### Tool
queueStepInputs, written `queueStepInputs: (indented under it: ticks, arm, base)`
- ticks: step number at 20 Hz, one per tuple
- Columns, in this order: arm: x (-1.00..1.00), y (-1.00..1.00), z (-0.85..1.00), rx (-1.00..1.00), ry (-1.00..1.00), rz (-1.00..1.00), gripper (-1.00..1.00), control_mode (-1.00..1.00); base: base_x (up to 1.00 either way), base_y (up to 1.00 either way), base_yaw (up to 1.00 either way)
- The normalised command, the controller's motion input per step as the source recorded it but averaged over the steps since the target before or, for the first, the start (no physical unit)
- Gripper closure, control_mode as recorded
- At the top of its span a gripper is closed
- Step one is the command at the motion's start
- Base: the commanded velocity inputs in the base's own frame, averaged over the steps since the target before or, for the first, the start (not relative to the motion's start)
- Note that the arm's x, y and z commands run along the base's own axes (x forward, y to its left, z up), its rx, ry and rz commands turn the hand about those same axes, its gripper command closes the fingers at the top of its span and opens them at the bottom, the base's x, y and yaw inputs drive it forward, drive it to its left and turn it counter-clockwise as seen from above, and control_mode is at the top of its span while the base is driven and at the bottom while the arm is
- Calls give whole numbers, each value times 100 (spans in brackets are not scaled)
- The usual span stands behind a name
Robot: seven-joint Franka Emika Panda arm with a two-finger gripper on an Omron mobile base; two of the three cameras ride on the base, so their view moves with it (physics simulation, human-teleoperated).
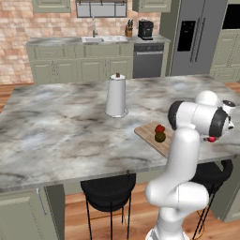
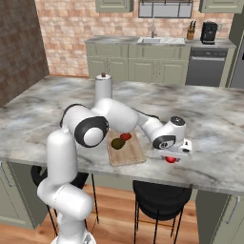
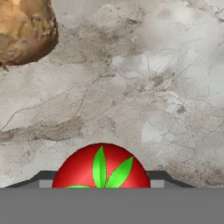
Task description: Place the avocado, onion, tomato, and bell pepper on the cutting board.
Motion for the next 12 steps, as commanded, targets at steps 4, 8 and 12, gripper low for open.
queueStepInputs:
  ticks: [4, 8, 12]
  arm:
    - [-32, 0, 67, 0, -11, 0, 100, -100]
    - [-32, 1, 73, 0, -8, 0, 100, -100]
    - [-28, 8, 79, 0, -5, 0, 100, -100]
  base:
    - [0, 0, 0]
    - [0, 0, 0]
    - [0, 0, 0]
